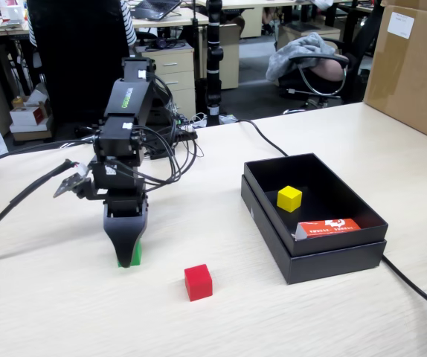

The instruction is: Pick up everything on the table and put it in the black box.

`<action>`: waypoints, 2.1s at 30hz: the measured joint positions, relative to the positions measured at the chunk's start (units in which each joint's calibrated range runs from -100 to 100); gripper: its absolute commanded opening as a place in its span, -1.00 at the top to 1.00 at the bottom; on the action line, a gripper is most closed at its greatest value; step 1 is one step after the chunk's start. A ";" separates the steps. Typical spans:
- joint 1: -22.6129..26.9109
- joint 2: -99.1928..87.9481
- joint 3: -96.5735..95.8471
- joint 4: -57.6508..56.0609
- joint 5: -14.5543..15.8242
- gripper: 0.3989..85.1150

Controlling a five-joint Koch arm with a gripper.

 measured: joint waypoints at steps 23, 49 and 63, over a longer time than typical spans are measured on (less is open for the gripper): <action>9.18 -44.01 -23.19 0.00 -2.30 0.99; 24.96 -3.75 12.23 -6.50 6.20 0.98; 25.45 1.42 11.14 -6.04 7.08 0.05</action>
